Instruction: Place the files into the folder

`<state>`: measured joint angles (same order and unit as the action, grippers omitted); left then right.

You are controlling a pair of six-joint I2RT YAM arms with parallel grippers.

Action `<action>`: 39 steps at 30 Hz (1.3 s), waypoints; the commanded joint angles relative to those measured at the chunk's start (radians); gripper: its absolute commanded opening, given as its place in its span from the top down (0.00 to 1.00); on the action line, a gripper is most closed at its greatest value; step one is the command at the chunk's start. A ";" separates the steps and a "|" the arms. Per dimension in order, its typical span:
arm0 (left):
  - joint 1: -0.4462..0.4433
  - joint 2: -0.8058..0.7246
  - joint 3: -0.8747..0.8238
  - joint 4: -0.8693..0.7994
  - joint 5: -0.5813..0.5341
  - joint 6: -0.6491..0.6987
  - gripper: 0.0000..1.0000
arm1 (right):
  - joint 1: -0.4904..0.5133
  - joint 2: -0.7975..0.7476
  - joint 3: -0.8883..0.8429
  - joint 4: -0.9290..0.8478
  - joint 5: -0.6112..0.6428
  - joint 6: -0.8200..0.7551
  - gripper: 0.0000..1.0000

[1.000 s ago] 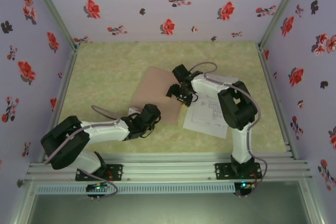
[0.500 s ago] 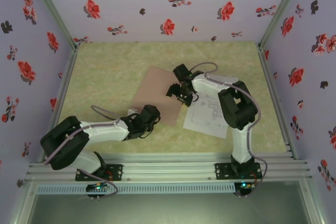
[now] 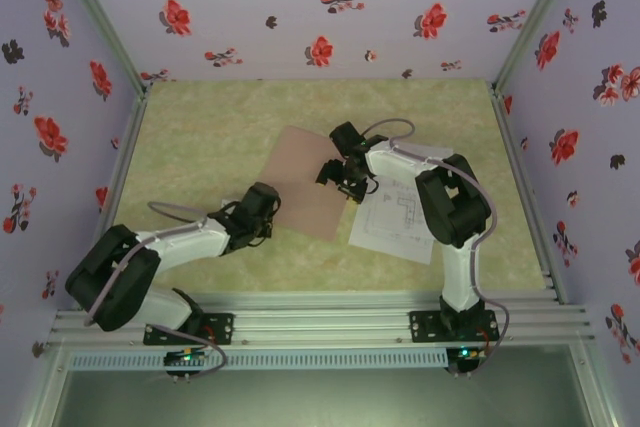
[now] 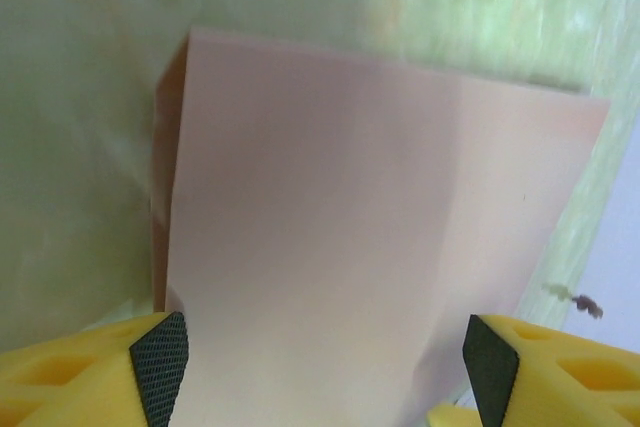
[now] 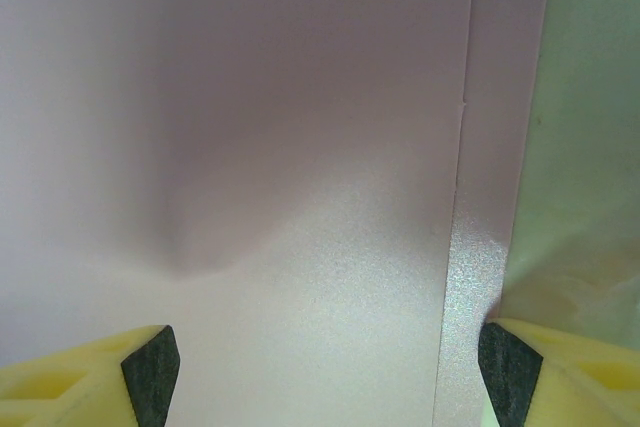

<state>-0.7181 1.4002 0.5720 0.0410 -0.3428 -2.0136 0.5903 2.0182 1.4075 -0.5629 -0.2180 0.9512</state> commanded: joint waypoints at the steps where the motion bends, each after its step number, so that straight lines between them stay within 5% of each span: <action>1: 0.017 -0.013 0.012 -0.078 0.059 0.079 0.23 | -0.006 0.037 -0.004 -0.038 -0.005 0.002 0.18; 8: 0.020 -0.039 0.052 -0.237 0.061 0.106 0.20 | -0.006 0.043 0.005 -0.040 -0.004 0.002 0.17; 19: 0.080 0.063 0.042 -0.009 0.097 0.179 0.24 | -0.006 0.049 -0.001 -0.037 -0.006 0.000 0.17; 39: 0.083 0.062 0.065 0.064 0.111 0.190 0.43 | -0.009 0.059 0.004 -0.035 -0.011 -0.003 0.17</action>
<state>-0.6346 1.4616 0.6201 0.0612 -0.2310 -1.8397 0.5884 2.0228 1.4132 -0.5655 -0.2226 0.9512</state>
